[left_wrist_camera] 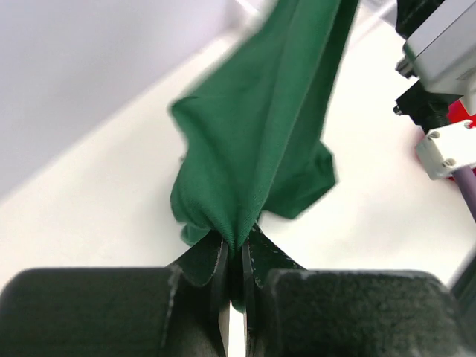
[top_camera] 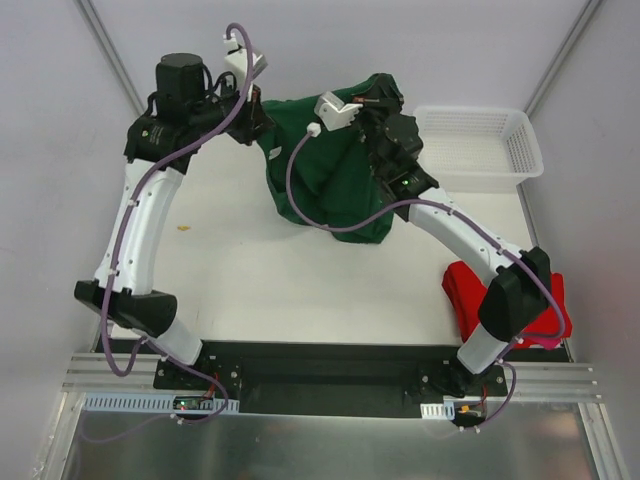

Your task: Fold and stack the t-shirts

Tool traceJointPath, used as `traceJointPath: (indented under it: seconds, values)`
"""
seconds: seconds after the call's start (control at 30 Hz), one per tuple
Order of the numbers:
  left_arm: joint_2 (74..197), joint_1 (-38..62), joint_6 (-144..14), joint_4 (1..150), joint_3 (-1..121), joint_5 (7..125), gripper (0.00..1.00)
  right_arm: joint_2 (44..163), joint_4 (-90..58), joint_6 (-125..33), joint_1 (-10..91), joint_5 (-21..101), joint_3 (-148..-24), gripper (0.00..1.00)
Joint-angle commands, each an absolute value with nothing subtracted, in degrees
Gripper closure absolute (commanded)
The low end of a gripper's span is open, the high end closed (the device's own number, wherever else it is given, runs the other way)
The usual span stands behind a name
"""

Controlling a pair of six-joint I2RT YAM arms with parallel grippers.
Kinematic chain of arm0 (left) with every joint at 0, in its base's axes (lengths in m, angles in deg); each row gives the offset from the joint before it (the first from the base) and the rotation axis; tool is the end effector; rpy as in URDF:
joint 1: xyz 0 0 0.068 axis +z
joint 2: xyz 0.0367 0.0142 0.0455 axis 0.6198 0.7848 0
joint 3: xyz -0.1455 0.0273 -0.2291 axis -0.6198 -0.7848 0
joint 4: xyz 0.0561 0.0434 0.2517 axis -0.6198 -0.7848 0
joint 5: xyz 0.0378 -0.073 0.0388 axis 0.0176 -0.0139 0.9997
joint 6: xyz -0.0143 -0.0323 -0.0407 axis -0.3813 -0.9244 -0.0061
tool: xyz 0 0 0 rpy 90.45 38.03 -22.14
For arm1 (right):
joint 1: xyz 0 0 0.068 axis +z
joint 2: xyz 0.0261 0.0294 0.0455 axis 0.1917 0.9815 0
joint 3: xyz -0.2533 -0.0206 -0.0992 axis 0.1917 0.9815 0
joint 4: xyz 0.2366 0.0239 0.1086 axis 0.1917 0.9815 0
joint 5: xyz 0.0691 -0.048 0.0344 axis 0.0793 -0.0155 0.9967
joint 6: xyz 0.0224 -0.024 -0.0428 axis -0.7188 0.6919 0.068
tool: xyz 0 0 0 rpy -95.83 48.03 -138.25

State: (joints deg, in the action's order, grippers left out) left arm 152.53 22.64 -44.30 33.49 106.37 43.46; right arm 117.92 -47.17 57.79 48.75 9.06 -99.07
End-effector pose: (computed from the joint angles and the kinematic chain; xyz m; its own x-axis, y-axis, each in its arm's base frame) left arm 0.3086 -0.1053 0.5140 -0.1197 0.1719 -0.9778 0.7361 0.6763 0.0287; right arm 0.3213 0.2303 0.4482 0.2272 -0.9727 -0.0471 0.3486 0.1264 -0.9287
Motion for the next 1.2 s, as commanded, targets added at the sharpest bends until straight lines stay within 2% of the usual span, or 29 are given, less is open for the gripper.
traceJointPath:
  seconds: [0.0, 0.33, 0.53, 0.9, 1.17]
  values:
    - [148.2, 22.8, -35.2, 32.6, 106.4, 54.3, 1.0, 110.6, -49.9, 59.5, 48.6, 6.7, -98.4, 0.99]
    - [143.7, 22.8, -30.2, 30.1, 106.9, 56.6, 1.0, 107.0, -52.5, 67.2, 48.5, 4.8, -103.5, 0.99]
    - [137.8, 22.7, -24.1, 30.2, 107.3, 59.2, 1.0, 102.1, -56.5, 74.1, 49.1, 12.7, -105.3, 0.99]
    - [128.9, 22.8, -14.7, 37.2, 108.5, 64.8, 1.0, 92.8, -57.3, 89.7, 49.5, 37.6, -99.9, 0.99]
    - [122.1, 22.7, -6.4, 46.3, 105.0, 67.2, 1.0, 93.1, -50.6, 98.8, 49.5, 44.4, -109.4, 0.99]
